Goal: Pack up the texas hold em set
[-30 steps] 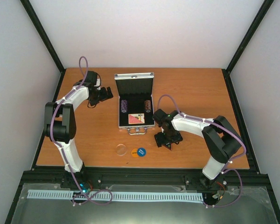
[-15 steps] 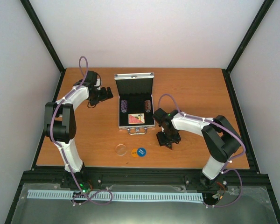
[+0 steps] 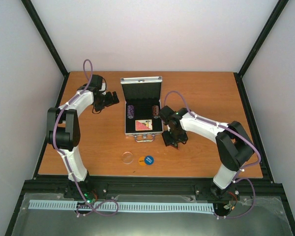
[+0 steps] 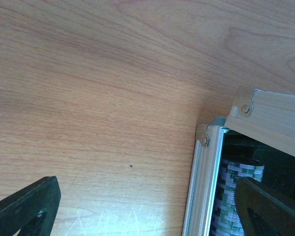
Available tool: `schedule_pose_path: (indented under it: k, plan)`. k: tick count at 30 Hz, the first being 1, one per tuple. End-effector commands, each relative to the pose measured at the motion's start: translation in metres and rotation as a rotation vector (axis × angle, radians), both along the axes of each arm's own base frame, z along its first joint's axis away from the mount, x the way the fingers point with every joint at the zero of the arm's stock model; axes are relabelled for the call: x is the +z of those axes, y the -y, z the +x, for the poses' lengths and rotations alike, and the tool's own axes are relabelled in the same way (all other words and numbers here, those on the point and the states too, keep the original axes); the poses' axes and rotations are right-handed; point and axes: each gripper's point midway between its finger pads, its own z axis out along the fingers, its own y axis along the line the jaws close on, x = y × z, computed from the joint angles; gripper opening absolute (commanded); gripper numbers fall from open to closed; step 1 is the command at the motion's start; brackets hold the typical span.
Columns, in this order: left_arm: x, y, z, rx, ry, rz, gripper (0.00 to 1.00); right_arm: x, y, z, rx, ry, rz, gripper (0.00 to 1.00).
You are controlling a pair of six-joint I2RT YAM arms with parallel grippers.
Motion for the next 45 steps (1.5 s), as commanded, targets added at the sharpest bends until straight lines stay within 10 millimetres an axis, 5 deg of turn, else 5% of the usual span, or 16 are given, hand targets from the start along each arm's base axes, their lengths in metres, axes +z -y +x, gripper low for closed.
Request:
schedule_pose_path:
  k: [1, 7, 14, 27, 45]
  plan:
    - [0.007, -0.002, 0.003, 0.011, 0.015, -0.006, 1.0, 0.027, 0.0, 0.014, 0.009, 0.058, -0.004, 0.49]
    - [0.007, -0.001, 0.004, 0.014, 0.016, -0.01, 1.0, 0.043, -0.017, 0.034, 0.028, 0.093, 0.027, 0.48]
    - [0.007, -0.001, 0.005, 0.017, 0.017, -0.012, 1.0, 0.066, -0.06, 0.084, 0.071, 0.175, 0.099, 0.48]
    - [0.012, -0.001, 0.001, 0.005, 0.023, -0.012, 1.0, 0.058, -0.138, 0.155, 0.116, 0.232, 0.248, 0.44]
    - [-0.003, 0.002, -0.003, -0.005, -0.005, -0.026, 1.0, 0.045, -0.191, 0.215, 0.049, 0.4, 0.421, 0.44]
